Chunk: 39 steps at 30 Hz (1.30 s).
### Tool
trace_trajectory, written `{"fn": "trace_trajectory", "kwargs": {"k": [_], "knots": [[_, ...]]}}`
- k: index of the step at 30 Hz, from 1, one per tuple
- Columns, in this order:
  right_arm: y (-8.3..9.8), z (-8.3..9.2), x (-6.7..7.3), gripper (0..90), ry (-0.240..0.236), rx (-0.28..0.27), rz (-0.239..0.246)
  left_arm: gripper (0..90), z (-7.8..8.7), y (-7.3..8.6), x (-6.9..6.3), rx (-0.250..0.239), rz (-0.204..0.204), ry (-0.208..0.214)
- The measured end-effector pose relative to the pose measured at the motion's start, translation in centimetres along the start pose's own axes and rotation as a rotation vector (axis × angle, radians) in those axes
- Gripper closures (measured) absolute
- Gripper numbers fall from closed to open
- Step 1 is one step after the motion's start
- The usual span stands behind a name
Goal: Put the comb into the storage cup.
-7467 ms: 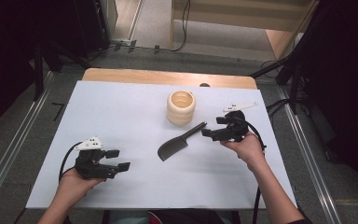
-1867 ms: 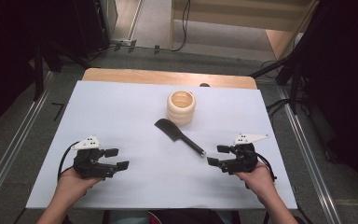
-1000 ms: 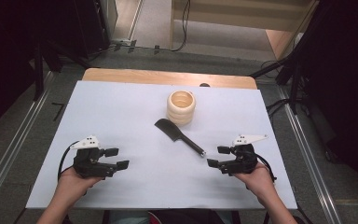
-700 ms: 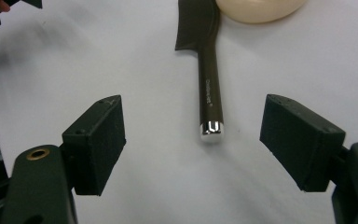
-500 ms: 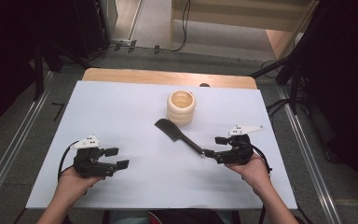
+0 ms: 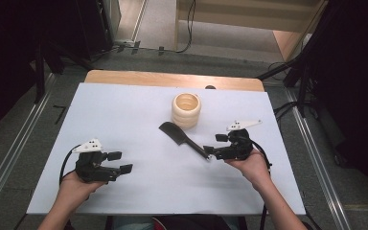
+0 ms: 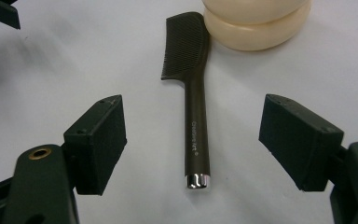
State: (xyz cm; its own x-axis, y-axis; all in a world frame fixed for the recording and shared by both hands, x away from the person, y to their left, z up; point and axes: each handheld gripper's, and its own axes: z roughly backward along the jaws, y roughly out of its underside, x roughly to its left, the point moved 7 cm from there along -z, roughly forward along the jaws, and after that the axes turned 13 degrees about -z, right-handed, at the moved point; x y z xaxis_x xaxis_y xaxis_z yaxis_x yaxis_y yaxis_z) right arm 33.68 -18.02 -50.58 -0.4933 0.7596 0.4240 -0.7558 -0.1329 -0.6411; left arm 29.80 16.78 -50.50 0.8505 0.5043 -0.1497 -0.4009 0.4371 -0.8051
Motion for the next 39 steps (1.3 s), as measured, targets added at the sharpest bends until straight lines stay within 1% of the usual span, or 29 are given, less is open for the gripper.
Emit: {"fn": "trace_trajectory", "kwargs": {"k": [5,10,14,18,28,39], "knots": [[-0.9,-0.7,0.0,21.7,0.004,0.004,0.000,26.1,0.0,0.0,0.0,0.004,-0.002,-0.001],[-1.3,-1.3,0.0,21.8,0.006,0.015,-0.001,26.1,0.0,0.0,0.0,0.000,-0.001,0.001],[-1.8,-1.7,0.1,22.2,0.008,0.028,0.002,26.1,0.0,0.0,0.0,-0.002,-0.001,0.002],[-2.0,-2.2,0.1,22.6,0.017,0.054,0.003,26.0,0.0,0.0,0.0,-0.001,-0.002,0.001],[-1.7,-2.6,-0.2,25.3,0.036,0.089,0.015,26.0,0.0,0.0,0.0,0.000,0.001,0.001],[-0.6,-3.4,-0.6,28.8,0.064,0.138,0.028,26.0,0.1,0.0,0.0,0.002,-0.002,0.000]]}}
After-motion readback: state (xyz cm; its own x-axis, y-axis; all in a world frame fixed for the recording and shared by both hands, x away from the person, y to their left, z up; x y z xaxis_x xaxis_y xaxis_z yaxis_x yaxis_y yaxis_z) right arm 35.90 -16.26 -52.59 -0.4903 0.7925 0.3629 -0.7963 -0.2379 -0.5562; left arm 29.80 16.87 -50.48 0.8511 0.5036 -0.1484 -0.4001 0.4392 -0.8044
